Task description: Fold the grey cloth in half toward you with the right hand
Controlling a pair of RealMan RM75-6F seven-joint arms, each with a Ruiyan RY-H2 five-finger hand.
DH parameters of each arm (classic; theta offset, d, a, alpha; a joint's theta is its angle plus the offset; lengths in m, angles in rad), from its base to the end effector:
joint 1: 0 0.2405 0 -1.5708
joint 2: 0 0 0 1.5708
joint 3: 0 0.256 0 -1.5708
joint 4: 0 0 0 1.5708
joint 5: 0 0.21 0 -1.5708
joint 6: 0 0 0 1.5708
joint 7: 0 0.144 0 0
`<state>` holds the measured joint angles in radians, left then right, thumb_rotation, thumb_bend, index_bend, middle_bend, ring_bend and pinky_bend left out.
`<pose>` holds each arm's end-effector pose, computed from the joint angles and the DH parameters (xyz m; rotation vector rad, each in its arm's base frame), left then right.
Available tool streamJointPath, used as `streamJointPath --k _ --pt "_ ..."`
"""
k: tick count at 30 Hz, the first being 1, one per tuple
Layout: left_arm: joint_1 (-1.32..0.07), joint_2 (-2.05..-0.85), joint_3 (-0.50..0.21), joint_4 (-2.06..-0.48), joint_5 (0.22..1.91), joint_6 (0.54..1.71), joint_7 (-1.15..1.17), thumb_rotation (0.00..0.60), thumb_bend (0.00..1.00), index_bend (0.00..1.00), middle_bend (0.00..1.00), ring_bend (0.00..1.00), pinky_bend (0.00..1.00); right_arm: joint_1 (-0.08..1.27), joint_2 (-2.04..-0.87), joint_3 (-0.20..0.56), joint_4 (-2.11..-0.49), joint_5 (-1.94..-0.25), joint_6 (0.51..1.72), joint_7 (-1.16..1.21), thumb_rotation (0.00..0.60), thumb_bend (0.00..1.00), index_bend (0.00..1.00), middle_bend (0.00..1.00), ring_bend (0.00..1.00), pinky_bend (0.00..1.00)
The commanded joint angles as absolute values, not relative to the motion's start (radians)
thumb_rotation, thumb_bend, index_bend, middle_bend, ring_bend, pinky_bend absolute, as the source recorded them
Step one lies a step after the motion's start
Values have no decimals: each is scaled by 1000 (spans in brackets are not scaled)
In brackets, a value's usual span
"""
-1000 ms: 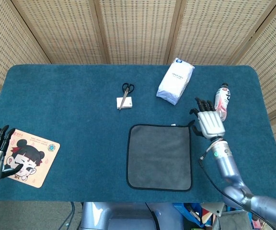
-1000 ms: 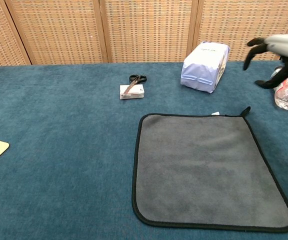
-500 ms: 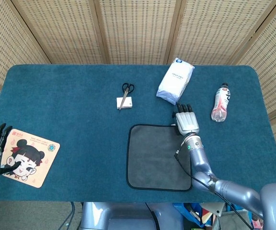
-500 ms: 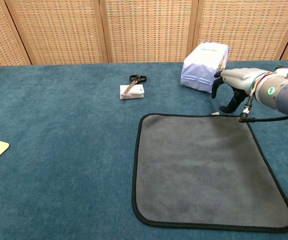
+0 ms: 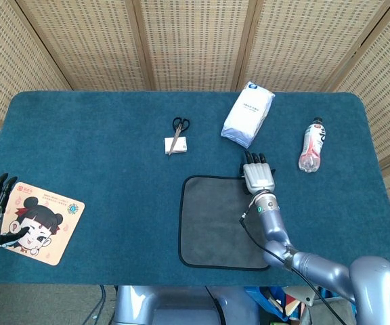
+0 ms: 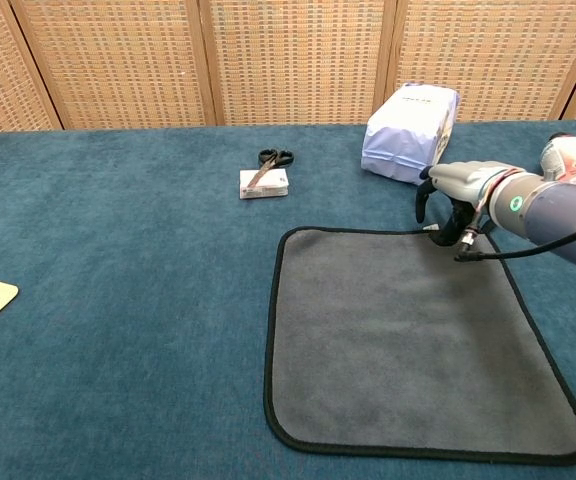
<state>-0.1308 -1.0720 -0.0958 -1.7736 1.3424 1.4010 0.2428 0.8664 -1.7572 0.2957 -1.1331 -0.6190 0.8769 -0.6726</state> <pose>-0.2935 0.2002 0.1608 -1.3750 -0.8893 -0.7516 -0.1725 -0.4038 -0.0487 1.6427 -1.0397 0.5915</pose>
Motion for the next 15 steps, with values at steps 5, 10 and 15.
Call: streamJointPath --k 5,10,15 --pt "-132 -1072 -97 -1774 1337 1403 242 600 147 0 0 0 0 874 -1774 290 -1110 -622 876 -665 600 508 404 0 0 0" --pt "-134 -1071 -95 -1775 1335 1401 241 600 147 0 0 0 0 878 -1785 285 -1094 -622 872 -661 600 507 404 0 0 0" --pt "-134 -1069 -95 -1776 1333 1403 238 600 146 0 0 0 0 883 -1793 280 -1078 -617 870 -665 600 508 404 0 0 0"
